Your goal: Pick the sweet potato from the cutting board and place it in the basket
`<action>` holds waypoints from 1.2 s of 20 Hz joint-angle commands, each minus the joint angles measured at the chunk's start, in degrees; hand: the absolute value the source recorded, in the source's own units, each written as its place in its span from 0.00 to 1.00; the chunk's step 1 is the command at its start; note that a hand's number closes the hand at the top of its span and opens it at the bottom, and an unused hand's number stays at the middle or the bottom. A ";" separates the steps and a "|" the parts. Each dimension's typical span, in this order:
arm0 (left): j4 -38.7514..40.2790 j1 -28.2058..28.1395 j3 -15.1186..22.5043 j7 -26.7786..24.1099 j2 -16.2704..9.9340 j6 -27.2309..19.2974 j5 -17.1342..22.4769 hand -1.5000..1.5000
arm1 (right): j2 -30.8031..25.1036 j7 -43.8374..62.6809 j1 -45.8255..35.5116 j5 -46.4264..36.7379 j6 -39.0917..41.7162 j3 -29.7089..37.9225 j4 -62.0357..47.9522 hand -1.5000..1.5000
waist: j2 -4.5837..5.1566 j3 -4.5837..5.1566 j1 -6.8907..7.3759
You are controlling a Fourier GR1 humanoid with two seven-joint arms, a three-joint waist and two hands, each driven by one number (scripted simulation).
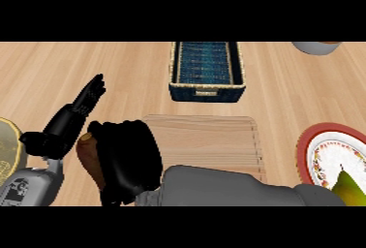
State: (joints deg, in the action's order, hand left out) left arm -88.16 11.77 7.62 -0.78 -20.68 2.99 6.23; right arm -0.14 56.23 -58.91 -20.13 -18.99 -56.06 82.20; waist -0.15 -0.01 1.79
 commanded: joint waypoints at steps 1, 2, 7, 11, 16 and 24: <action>2.12 0.34 1.31 -0.47 2.45 -1.53 -1.46 0.50 | 0.13 3.25 -3.36 -2.75 -11.62 1.95 7.42 1.00 | -0.22 0.04 -0.74; 0.17 -0.97 -1.24 -0.91 -0.75 1.46 1.14 0.50 | 0.13 5.44 -6.17 -3.89 -12.14 4.40 7.62 1.00 | -0.52 0.06 -0.02; 0.91 0.08 0.13 0.69 1.58 -0.96 -1.34 0.50 | 0.12 15.02 -11.77 -5.64 -11.20 8.95 12.41 1.00 | -0.49 0.07 -1.52; 0.08 -0.25 -1.20 1.26 0.77 -0.01 -0.52 0.50 | 0.11 19.48 -13.53 -8.55 -7.12 12.44 12.24 1.00 | -0.50 0.05 -1.77; -0.97 -1.79 -1.23 0.58 0.71 0.47 -0.76 0.50 | 0.09 17.91 -20.88 -9.89 -0.62 18.84 2.14 1.00 | -0.26 0.12 -0.99; 1.54 -1.64 -1.90 -1.68 0.69 2.19 -1.14 0.50 | -0.91 8.22 -24.51 -10.90 -1.90 29.83 -12.63 1.00 | 0.45 0.14 -0.70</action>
State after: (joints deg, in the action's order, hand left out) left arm -87.87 10.83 5.64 -0.98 -19.89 4.32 5.60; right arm -0.78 63.76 -80.46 -30.36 -20.93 -31.74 78.37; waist -0.16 0.08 0.57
